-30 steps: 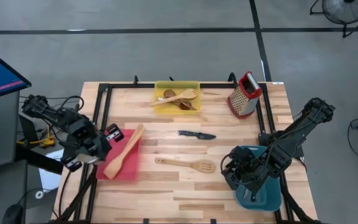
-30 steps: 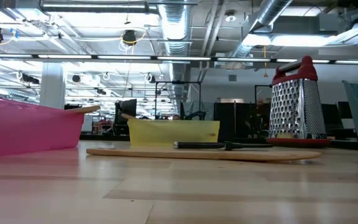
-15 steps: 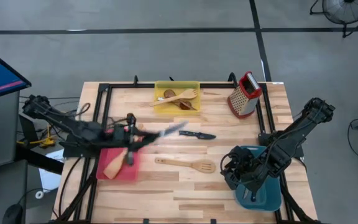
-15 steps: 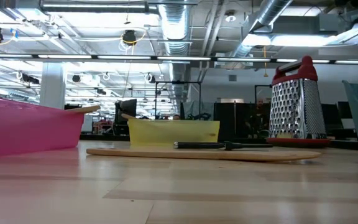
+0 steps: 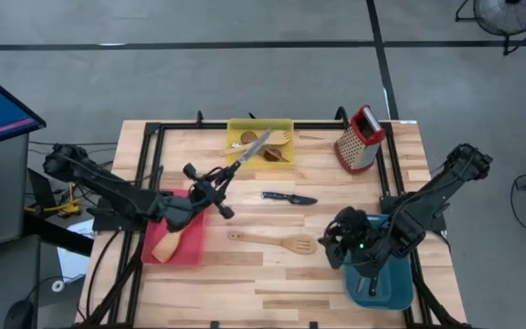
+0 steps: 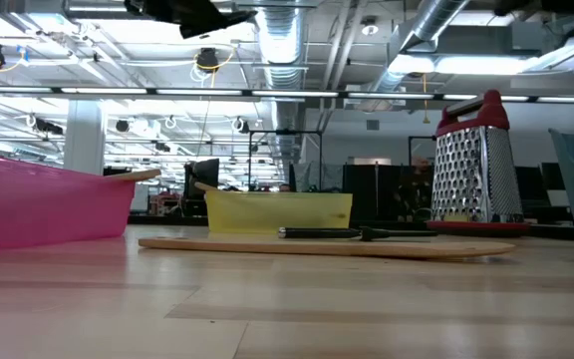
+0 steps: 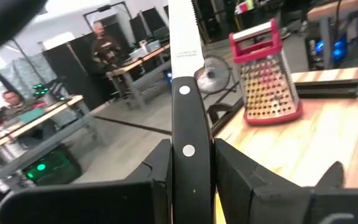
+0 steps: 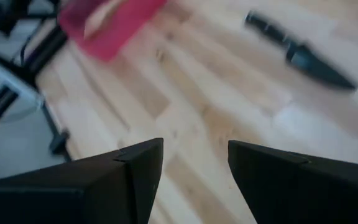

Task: Pick & Place Kitchen Items
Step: Put the black knife into the blue bin, then put the brown serving spoon into the yellow bin

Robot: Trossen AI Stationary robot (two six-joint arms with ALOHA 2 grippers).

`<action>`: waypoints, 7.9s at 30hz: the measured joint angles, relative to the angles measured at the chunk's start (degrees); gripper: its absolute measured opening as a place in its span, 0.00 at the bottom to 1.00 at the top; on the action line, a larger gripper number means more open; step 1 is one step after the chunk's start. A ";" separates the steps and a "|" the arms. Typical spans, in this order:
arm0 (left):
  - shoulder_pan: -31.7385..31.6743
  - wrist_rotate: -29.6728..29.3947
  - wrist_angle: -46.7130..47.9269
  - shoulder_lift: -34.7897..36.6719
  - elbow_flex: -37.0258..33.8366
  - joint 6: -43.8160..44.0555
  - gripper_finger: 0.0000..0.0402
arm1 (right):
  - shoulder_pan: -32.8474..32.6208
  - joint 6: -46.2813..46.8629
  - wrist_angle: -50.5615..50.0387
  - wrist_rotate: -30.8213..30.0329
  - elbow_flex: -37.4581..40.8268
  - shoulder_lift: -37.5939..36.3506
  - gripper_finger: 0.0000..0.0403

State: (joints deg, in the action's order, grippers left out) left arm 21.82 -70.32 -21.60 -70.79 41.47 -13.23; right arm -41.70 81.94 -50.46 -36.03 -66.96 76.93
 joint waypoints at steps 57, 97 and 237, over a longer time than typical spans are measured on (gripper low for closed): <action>-1.36 16.77 -8.59 -5.94 0.00 18.43 0.16 | 28.16 -40.54 66.93 -7.32 -0.04 18.29 0.66; -0.32 25.18 -8.81 -6.99 0.00 17.11 0.43 | 25.83 -52.20 64.99 -5.63 -0.07 9.84 0.17; 4.46 26.29 -9.36 -6.95 -0.02 22.57 0.48 | -14.01 37.79 -5.88 37.94 12.92 12.70 0.36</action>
State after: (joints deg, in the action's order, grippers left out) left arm 26.28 -44.03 -30.96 -77.73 41.45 9.34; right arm -55.70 119.73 -56.34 1.91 -54.04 89.62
